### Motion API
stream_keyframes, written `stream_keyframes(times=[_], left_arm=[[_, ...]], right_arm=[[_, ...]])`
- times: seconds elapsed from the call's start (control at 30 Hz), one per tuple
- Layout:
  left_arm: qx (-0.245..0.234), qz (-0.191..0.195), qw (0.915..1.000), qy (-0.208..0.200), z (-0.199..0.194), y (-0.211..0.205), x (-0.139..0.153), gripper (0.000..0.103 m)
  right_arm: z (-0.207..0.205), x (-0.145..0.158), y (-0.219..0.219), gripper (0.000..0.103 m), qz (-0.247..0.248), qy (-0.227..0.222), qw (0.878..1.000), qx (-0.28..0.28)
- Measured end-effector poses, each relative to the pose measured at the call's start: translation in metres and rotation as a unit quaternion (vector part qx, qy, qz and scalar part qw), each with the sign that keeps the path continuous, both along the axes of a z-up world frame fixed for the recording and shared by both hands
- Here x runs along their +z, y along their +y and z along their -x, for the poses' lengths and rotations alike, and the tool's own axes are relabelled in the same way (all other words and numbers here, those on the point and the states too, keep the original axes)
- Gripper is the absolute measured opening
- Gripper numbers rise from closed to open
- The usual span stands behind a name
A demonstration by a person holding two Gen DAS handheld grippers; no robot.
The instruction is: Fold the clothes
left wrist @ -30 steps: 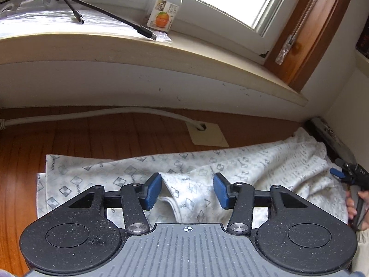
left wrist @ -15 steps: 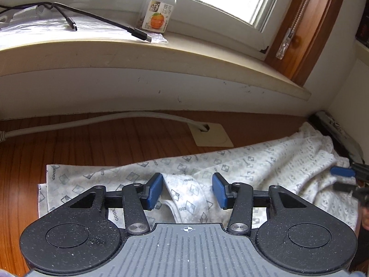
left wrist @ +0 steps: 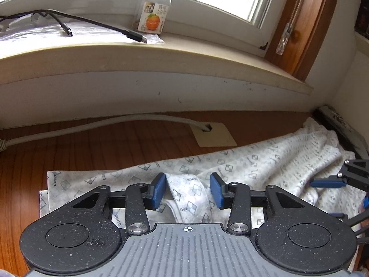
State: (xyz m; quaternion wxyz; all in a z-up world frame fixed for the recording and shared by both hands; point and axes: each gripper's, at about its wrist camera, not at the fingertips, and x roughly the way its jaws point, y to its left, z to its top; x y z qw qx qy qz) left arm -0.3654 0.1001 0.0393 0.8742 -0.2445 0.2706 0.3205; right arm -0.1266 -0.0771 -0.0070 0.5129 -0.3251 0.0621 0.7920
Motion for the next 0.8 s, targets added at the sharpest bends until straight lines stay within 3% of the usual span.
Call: stream_keyframes(times=[0.1, 0.2, 0.37, 0.47, 0.57, 0.63, 0.7, 0.77, 0.8], left_arm=[[0.001, -0.003, 1.0, -0.007, 0.002, -0.001, 0.001, 0.019], [0.003, -0.016, 0.9996, -0.021, 0.007, -0.007, 0.01, 0.007], [0.017, -0.045, 0.9961, -0.074, 0.026, -0.018, 0.039, 0.005], [0.034, -0.064, 0.9955, -0.062, 0.035, -0.019, 0.047, 0.005], [0.047, -0.044, 0.9977, -0.022, 0.036, -0.008, 0.03, 0.009], [0.057, -0.031, 0.9979, 0.004, 0.037, 0.0, 0.016, 0.016], [0.056, -0.021, 0.9982, 0.004, 0.039, 0.003, 0.012, 0.028], [0.054, -0.012, 0.9985, 0.002, 0.042, 0.006, 0.008, 0.031], [0.053, -0.008, 0.9986, 0.001, 0.043, 0.008, 0.007, 0.031]], right_arm=[[-0.001, 0.003, -0.002, 0.002, 0.002, 0.013, 1.0, 0.008], [-0.006, 0.014, -0.011, 0.002, -0.014, 0.039, 0.999, 0.014], [-0.016, 0.042, -0.031, 0.001, -0.03, 0.088, 0.995, 0.046], [-0.005, 0.031, -0.028, 0.001, -0.001, 0.073, 0.995, 0.064], [0.011, 0.009, -0.021, 0.002, 0.023, 0.026, 0.998, 0.059], [0.013, 0.005, -0.019, 0.007, 0.023, 0.029, 0.998, 0.051], [0.013, 0.006, -0.017, 0.031, 0.019, 0.04, 0.998, 0.046], [0.019, 0.013, -0.016, 0.045, 0.004, 0.044, 0.998, 0.046], [0.022, 0.017, -0.015, 0.046, 0.0, 0.049, 0.998, 0.049]])
